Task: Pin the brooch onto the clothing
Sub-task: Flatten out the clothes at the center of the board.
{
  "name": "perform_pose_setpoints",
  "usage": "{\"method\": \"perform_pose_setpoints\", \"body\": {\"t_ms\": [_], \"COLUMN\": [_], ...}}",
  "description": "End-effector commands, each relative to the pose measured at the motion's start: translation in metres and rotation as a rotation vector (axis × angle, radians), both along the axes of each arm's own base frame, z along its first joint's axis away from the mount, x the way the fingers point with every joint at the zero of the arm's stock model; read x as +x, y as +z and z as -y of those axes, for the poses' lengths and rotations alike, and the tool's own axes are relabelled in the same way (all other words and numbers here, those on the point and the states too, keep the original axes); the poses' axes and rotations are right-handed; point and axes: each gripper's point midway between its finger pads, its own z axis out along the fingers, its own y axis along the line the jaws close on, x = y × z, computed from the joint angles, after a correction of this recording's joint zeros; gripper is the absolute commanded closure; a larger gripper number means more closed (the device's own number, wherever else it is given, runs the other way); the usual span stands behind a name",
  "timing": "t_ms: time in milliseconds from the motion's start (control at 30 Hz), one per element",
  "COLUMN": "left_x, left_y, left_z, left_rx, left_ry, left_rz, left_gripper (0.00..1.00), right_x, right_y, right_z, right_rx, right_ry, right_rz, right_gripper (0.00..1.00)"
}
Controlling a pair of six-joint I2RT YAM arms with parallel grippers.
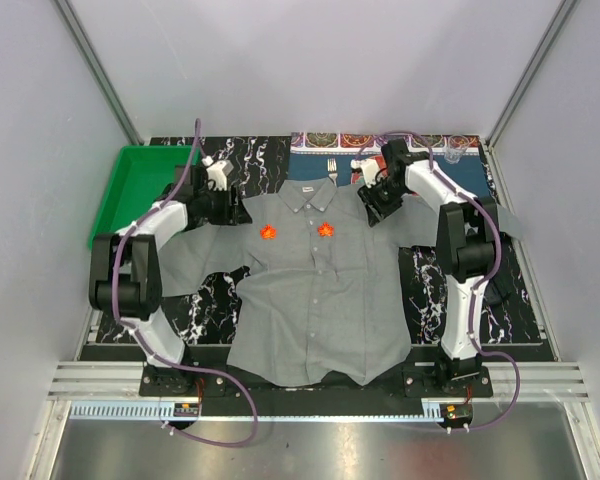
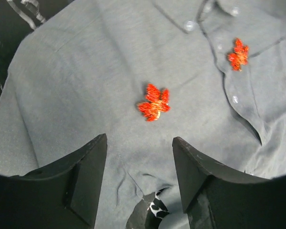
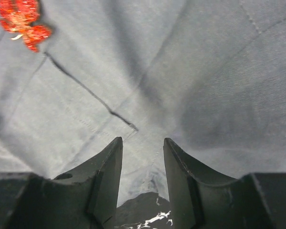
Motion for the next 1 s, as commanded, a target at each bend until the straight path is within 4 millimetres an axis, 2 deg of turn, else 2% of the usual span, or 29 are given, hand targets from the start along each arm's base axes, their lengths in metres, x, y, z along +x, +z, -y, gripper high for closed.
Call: {"method": "perform_pose_setpoints", "body": {"t_ms": [0, 67, 133, 167, 200, 233, 300, 333, 400, 433, 500, 533, 600, 633, 700, 733, 800, 833, 867, 933, 967], "left_x": [-0.027, -0.027, -0.017, -0.009, -0.005, -0.001, 0.006, 0.007, 0.010, 0.012, 0.020, 0.022, 0.025, 0.026, 0.029, 0.030, 0.039, 0.040, 0.050, 0.055, 0.063], "left_y": [0.039, 0.034, 0.023, 0.028, 0.024, 0.011, 0.010, -0.003, -0.009, -0.020, -0.023, -0.036, -0.039, -0.049, -0.050, -0.058, -0.055, -0.063, -0.055, -0.063, -0.056], "left_z": [0.018, 0.012, 0.007, 0.009, 0.008, 0.006, 0.013, 0.012, 0.015, 0.014, 0.013, 0.011, 0.011, 0.009, 0.010, 0.008, 0.006, 0.007, 0.006, 0.010, 0.010], "left_rx": [0.102, 0.168, 0.202, 0.228, 0.259, 0.289, 0.312, 0.333, 0.349, 0.359, 0.362, 0.377, 0.383, 0.391, 0.395, 0.409, 0.415, 0.416, 0.408, 0.383, 0.375], "left_ry": [-0.312, -0.316, -0.280, -0.273, -0.267, -0.265, -0.262, -0.259, -0.247, -0.236, -0.205, -0.197, -0.184, -0.178, -0.169, -0.162, -0.138, -0.136, -0.118, -0.101, -0.087], "left_rz": [0.266, 0.240, 0.176, 0.162, 0.142, 0.105, 0.097, 0.063, 0.022, -0.009, -0.037, -0.075, -0.122, -0.157, -0.179, -0.197, -0.204, -0.231, -0.223, -0.258, -0.245], "left_gripper": [0.38, 0.36, 0.43, 0.44, 0.45, 0.47, 0.49, 0.50, 0.53, 0.54, 0.57, 0.57, 0.58, 0.58, 0.59, 0.59, 0.59, 0.59, 0.59, 0.59, 0.59], "right_x": [-0.014, -0.018, -0.014, -0.011, -0.009, -0.008, -0.005, -0.004, -0.005, -0.004, -0.005, -0.005, -0.004, -0.003, -0.002, 0.000, 0.005, 0.007, 0.013, 0.017, 0.021], "right_y": [0.046, 0.043, 0.035, 0.034, 0.030, 0.024, 0.019, 0.013, 0.006, 0.001, -0.006, -0.009, -0.019, -0.023, -0.028, -0.033, -0.038, -0.046, -0.046, -0.053, -0.052], "right_z": [-0.034, -0.043, -0.043, -0.043, -0.041, -0.038, -0.037, -0.034, -0.033, -0.032, -0.030, -0.029, -0.028, -0.028, -0.026, -0.024, -0.019, -0.017, -0.015, -0.012, -0.012], "right_rx": [0.094, 0.090, 0.070, 0.064, 0.050, 0.033, 0.021, 0.009, -0.001, -0.010, -0.020, -0.027, -0.035, -0.040, -0.051, -0.064, -0.086, -0.102, -0.104, -0.116, -0.118], "right_ry": [0.067, 0.081, 0.055, 0.047, 0.039, 0.032, 0.026, 0.020, 0.016, 0.013, 0.010, 0.011, 0.009, 0.008, 0.005, 0.002, -0.004, -0.006, -0.015, -0.022, -0.026], "right_rz": [0.025, 0.023, 0.014, 0.018, 0.015, 0.009, 0.013, 0.008, -0.004, -0.003, -0.011, -0.013, -0.022, -0.024, -0.025, -0.023, -0.013, -0.019, -0.010, -0.015, -0.003], "right_gripper": [0.53, 0.53, 0.54, 0.55, 0.56, 0.56, 0.57, 0.57, 0.58, 0.58, 0.58, 0.59, 0.59, 0.59, 0.59, 0.60, 0.61, 0.61, 0.62, 0.62, 0.62]}}
